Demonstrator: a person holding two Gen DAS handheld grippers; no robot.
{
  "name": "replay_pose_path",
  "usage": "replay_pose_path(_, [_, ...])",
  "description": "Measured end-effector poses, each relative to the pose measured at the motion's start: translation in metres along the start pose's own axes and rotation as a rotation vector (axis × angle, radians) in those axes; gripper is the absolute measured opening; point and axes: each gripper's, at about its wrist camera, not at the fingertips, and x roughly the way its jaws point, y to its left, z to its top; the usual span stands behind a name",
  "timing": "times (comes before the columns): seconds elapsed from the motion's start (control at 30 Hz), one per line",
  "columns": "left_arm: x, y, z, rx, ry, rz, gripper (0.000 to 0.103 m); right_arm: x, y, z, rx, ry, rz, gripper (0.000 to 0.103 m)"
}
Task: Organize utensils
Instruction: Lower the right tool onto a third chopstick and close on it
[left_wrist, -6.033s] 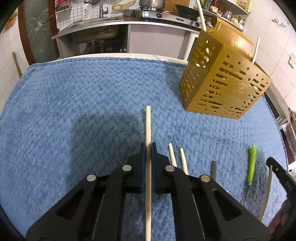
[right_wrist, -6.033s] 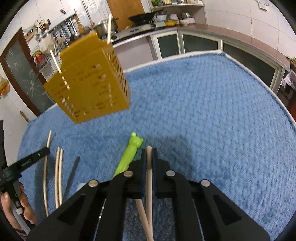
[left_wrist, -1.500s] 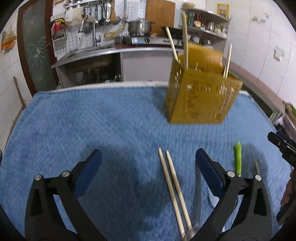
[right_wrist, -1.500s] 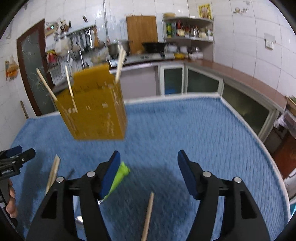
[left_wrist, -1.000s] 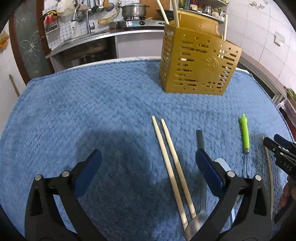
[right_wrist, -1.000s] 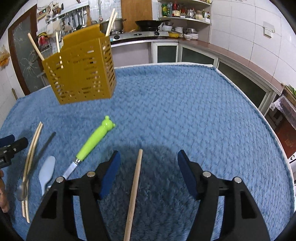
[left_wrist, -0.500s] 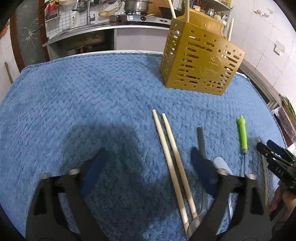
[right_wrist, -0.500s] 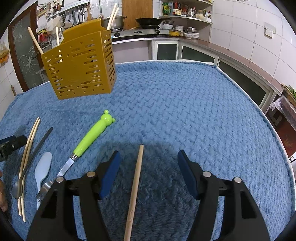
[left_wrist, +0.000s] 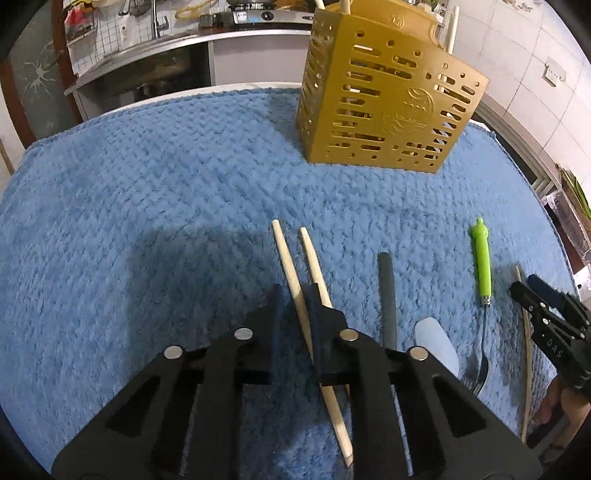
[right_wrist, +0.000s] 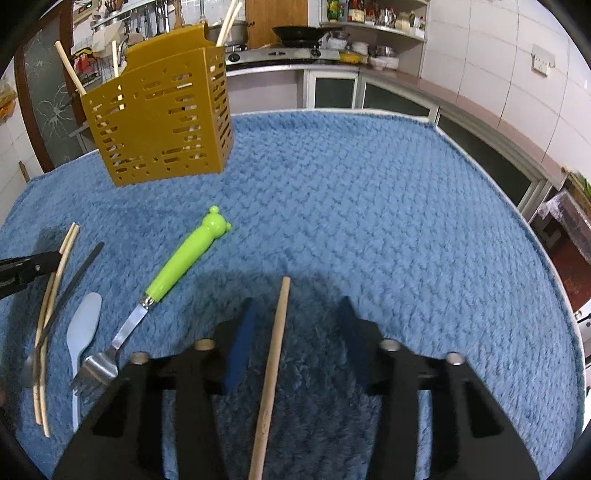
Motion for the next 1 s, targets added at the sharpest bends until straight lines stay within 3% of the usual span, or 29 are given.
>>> replay_pose_path(0.13, [0.004,-0.002,0.003,-0.009,0.025,-0.001,0.008,0.0,0.001,0.002,0.001,0.031,0.009,0.026])
replay_pose_path(0.33, [0.014,-0.003,0.016,-0.013,0.071,0.013,0.008,0.006,0.004,0.006,0.017,0.06,0.005,0.024])
replay_pose_path(0.5, [0.019,-0.008,0.022,0.005,0.064,0.037,0.008,0.011,0.008,0.012,0.009,0.074,-0.005,0.023])
replay_pose_path(0.67, [0.018,-0.009,0.023,-0.011,0.059,0.034,0.007,0.014,0.004,0.021,0.049,0.103,0.035,0.006])
replay_pose_path(0.83, [0.006,-0.006,0.016,-0.031,0.035,-0.008,0.006,-0.002,-0.003,0.024,0.09,0.041,0.074,0.005])
replay_pose_path(1.0, [-0.017,-0.012,0.015,-0.014,-0.038,-0.017,0.005,-0.025,-0.004,0.033,0.118,-0.056,0.106,0.005])
